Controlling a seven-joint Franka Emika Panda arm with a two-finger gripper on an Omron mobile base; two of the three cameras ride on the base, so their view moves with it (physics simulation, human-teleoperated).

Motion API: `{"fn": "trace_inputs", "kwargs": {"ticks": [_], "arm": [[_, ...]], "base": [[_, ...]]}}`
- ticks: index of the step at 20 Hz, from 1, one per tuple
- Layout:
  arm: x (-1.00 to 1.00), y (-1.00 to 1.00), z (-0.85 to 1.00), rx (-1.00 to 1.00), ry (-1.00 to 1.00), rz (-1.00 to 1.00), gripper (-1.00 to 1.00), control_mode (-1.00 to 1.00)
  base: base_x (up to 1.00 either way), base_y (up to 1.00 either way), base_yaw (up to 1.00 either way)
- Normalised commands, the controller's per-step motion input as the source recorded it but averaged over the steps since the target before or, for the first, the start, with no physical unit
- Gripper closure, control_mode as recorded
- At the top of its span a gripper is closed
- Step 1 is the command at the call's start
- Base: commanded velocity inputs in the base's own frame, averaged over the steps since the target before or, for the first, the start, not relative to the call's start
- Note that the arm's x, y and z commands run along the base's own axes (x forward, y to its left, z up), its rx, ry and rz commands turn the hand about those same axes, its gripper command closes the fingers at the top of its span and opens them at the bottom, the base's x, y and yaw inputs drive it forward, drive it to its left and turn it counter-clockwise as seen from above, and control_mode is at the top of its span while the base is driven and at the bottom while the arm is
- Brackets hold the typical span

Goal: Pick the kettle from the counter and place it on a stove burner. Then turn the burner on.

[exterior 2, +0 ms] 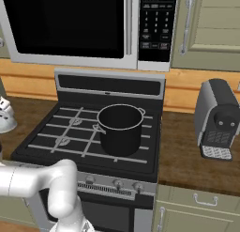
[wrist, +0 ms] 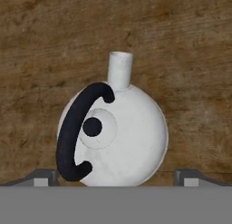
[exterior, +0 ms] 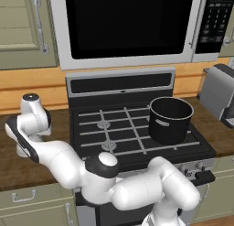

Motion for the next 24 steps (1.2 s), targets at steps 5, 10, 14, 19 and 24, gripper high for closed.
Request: {"fn": "trace_inputs", "kwargs": {"ticks": [5, 10, 14, 19, 24], "arm": [[0.08, 0.03, 0.00, 0.00, 0.00, 0.00, -1.00, -1.00], [0.00, 0.09, 0.00, 0.00, 0.00, 0.00, -1.00, -1.00], [-0.10, 0.23, 0.00, 0.00, 0.00, 0.00, -1.00, -1.00], [0.04, 0.19, -0.07, 0.00, 0.00, 0.00, -1.00, -1.00], [0.20, 0.06, -0.24, 0.00, 0.00, 0.00, -1.00, -1.00]], "base": [[0.00, 0.00, 0.00], [0.00, 0.00, 0.00], [0.00, 0.00, 0.00], [0.00, 0.00, 0.00], [0.00, 0.00, 0.00]]}}
